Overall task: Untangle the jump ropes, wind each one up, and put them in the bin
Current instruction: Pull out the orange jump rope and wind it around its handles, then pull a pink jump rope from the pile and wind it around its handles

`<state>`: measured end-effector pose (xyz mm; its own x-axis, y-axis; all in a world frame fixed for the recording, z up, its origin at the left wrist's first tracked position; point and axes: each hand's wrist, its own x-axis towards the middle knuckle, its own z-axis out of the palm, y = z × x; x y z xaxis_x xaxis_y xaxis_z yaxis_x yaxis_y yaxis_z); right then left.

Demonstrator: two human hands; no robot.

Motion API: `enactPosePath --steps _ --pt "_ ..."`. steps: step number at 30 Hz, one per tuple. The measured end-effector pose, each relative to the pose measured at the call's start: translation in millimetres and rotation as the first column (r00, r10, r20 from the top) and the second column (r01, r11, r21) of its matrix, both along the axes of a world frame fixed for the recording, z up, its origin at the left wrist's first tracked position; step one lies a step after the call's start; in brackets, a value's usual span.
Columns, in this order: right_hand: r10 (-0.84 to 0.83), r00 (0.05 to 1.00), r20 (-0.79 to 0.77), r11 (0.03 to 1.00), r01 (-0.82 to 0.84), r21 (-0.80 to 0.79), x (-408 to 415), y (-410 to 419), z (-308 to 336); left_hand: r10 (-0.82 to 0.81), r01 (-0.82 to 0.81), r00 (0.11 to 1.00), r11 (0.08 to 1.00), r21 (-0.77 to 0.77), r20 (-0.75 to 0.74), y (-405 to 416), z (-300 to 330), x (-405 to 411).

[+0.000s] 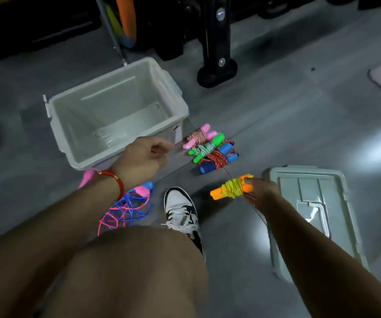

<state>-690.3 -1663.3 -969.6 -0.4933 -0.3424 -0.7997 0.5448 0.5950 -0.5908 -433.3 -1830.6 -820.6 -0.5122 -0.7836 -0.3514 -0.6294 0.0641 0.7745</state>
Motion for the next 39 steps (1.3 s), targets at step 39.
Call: enactPosePath --steps 39 --pt "0.484 -0.86 -0.162 -0.507 -0.427 0.749 237.7 -200.8 133.6 -0.06 0.209 0.717 0.969 -0.133 0.695 79.1 57.5 275.2"
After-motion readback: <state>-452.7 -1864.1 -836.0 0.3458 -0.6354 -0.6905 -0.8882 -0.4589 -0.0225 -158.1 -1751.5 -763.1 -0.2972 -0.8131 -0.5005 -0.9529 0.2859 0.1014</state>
